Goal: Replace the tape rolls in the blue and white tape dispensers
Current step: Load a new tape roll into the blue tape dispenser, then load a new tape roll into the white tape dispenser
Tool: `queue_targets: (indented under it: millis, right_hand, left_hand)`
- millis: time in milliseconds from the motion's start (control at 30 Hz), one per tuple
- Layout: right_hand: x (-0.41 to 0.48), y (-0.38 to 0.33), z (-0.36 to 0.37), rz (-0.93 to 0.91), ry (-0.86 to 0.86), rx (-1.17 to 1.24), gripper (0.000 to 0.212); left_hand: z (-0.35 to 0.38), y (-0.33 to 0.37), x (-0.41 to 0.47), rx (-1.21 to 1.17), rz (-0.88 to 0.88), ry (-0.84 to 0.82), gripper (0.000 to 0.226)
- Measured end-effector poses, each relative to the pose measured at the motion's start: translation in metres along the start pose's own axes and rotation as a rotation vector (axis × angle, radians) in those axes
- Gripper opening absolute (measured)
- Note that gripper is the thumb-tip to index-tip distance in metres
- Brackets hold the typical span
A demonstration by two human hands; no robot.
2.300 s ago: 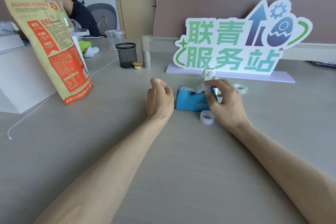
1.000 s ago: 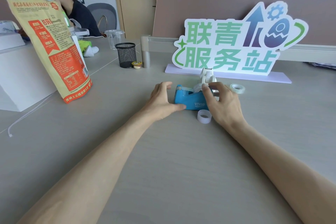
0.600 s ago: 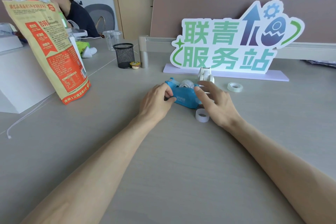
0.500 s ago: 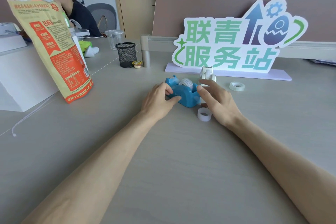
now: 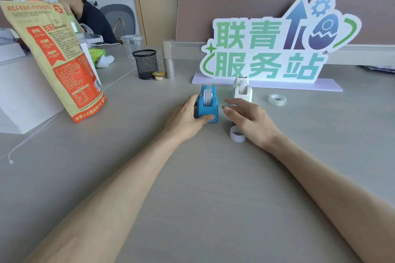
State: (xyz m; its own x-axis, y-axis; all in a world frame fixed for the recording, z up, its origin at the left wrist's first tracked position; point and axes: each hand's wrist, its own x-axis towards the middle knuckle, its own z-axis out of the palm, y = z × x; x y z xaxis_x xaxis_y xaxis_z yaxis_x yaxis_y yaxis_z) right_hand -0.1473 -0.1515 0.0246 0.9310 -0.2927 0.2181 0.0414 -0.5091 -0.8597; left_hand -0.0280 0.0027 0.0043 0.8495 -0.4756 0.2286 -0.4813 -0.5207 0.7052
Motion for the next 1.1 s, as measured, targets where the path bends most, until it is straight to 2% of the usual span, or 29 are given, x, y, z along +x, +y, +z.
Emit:
queue_targets:
  millis: [267, 533, 867, 933, 1033, 1100]
  right_hand:
    - [0.007, 0.006, 0.003, 0.019, 0.056, -0.094, 0.028]
    - [0.010, 0.006, 0.003, 0.023, 0.040, -0.050, 0.047]
    - [0.012, 0.007, 0.001, 0.029, 0.057, -0.036, 0.043]
    - [0.012, 0.008, 0.000, 0.051, 0.105, 0.000, 0.036]
    - [0.011, 0.008, -0.003, 0.077, 0.162, 0.028, 0.031]
    - [0.008, 0.008, -0.003, 0.070, 0.158, -0.002, 0.032]
  left_hand:
    - [0.006, -0.004, 0.035, 0.004, -0.036, -0.003, 0.070]
    - [0.009, 0.001, 0.066, 0.085, -0.065, -0.028, 0.059]
    - [0.014, 0.007, 0.045, 0.298, -0.118, -0.001, 0.080]
    - [0.012, 0.007, 0.027, 0.287, -0.074, 0.020, 0.069]
    - [0.006, 0.006, 0.001, 0.302, 0.039, -0.010, 0.041]
    - [0.003, 0.008, -0.016, 0.274, 0.120, -0.061, 0.035]
